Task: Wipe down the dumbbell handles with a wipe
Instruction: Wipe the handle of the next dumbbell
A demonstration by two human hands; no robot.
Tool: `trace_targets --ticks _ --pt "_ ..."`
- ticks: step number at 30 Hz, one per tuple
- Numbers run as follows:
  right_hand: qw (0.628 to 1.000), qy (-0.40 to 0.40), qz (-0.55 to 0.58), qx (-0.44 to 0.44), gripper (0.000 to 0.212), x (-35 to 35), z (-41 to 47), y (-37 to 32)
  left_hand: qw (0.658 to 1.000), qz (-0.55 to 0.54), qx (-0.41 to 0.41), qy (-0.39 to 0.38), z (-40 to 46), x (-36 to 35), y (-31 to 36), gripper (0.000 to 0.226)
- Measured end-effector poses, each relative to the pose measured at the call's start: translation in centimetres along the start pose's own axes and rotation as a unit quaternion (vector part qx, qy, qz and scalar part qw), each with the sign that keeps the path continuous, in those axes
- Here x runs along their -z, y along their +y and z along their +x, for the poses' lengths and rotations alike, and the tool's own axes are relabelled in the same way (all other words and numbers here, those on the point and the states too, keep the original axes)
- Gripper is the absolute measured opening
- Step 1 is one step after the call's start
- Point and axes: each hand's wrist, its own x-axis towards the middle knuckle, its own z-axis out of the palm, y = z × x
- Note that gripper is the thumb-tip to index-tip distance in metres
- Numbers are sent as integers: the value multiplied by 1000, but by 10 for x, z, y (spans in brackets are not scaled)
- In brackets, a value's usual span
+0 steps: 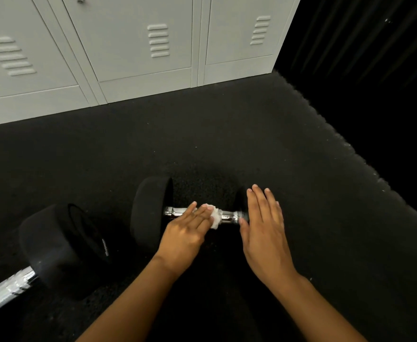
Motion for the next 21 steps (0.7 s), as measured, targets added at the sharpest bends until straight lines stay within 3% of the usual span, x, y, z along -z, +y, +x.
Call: trace_targets --ticks 7,10,13,16,19,21 --pt "1000 12 -16 -13 52 -4 1 -1 1000 6 -10 -9 6 -5 6 33" --pt "1000 14 -16 -13 53 -5 0 -1 1000 -5 25 -17 1 -1 3 32" --pt "999 21 -31 -20 53 -7 0 -2 989 -17 126 -69 21 -7 12 15" --pt "999 17 -31 -21 52 -6 2 -2 954 -48 220 -197 61 -3 22 7" --pt "999 9 -35 -18 55 -4 4 -2 922 -65 258 -282 85 -8 18 17" --pt "999 3 -36 -13 57 -2 3 -2 911 -121 263 -294 84 -8 11 15"
